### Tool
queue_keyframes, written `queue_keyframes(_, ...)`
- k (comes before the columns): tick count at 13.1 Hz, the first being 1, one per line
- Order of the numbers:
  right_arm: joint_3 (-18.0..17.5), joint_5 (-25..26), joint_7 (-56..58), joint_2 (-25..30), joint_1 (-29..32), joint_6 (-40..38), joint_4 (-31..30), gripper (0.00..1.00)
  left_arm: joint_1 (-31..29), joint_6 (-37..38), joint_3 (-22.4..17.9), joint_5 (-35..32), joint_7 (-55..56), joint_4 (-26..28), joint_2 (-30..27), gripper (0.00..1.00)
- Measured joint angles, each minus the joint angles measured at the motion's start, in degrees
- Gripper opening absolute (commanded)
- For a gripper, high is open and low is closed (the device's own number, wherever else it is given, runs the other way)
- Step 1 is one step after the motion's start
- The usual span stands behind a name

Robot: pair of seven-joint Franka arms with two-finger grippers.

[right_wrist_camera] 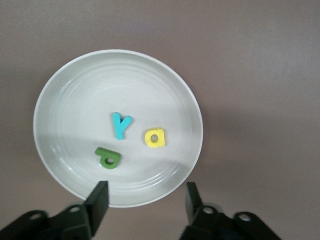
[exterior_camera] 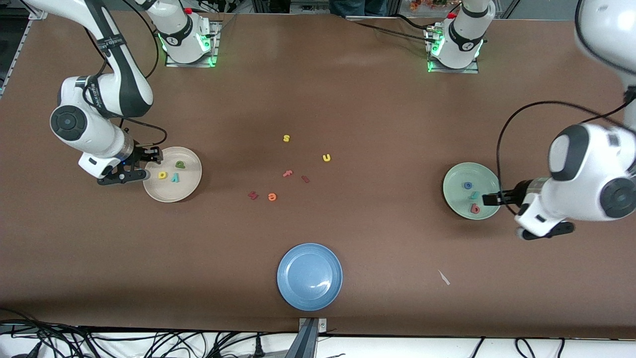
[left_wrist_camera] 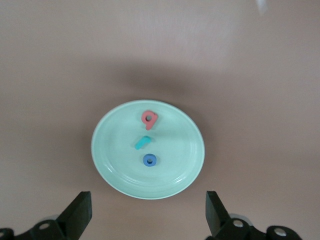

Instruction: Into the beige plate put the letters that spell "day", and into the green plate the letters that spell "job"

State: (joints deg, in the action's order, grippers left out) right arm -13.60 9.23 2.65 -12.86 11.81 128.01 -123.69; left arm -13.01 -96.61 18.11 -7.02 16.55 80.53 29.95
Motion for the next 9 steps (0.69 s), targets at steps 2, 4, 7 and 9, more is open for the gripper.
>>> queue_keyframes(2, -0.3, -0.8, 0.0, 0.2, 0.0, -3.0, 1.8, 0.95, -0.1, 0.4, 0.0, 0.0, -0.2, -0.5, -5.4, 1.00)
queue_keyframes(4, -1.4, -1.9, -0.1, 0.5, 0.0, -7.7, 5.5, 0.98, -0.3, 1.5, -0.2, 0.0, -2.4, -0.6, -10.3, 1.00)
queue_keyframes(7, -4.1, -2.5, -1.1, 0.8, -0.1, -17.3, 13.9, 0.98, -0.5, 2.3, -0.4, 0.0, -4.8, -0.7, -13.7, 1.00)
queue_keyframes(9, -5.0, -2.6, -1.4, 1.2, -0.1, -23.1, 19.7, 0.98, -0.4, 4.6, -0.3, 0.0, -5.7, -2.6, -13.9, 1.00)
